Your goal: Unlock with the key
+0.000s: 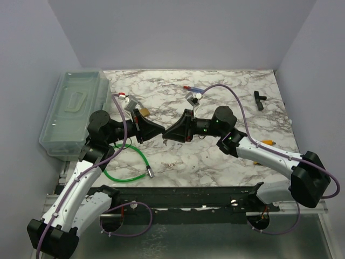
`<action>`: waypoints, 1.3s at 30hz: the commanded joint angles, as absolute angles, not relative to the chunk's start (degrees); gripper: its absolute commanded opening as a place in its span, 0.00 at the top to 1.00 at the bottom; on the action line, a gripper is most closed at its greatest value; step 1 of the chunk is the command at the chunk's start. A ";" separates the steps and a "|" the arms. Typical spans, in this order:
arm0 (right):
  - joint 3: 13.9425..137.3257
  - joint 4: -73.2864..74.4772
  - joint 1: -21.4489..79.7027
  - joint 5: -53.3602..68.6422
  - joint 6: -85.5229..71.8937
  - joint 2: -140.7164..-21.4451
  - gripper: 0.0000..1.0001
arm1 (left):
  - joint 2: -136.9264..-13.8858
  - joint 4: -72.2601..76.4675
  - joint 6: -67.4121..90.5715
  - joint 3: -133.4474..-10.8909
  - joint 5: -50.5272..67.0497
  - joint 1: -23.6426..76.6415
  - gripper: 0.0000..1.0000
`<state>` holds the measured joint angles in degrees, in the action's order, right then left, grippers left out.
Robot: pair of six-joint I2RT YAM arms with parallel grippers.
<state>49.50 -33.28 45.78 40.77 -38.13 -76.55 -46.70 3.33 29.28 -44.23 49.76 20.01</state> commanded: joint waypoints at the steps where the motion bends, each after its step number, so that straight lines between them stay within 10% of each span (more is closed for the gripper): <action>1: 48.51 -37.90 46.05 43.32 -39.82 -77.43 0.76 | -45.77 2.42 27.54 -44.30 47.55 20.22 1.00; 12: 47.65 -39.60 46.05 44.23 -40.65 -78.43 0.75 | -45.33 1.94 27.33 -44.14 46.15 20.04 1.00; 16: 47.57 -39.73 46.05 44.54 -40.71 -78.63 0.99 | -45.09 1.68 27.42 -44.03 44.67 19.74 1.00; 26: 47.11 -39.32 46.05 42.26 -40.70 -78.42 1.00 | -44.40 1.19 27.69 -43.20 41.17 19.03 0.99; 39: 47.90 -22.14 46.05 23.46 -39.40 -74.78 1.00 | -45.52 0.09 28.12 -42.64 38.93 18.57 0.10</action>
<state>48.03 -31.59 45.71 34.72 -40.21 -77.25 -45.25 0.30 28.56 -43.33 41.76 18.81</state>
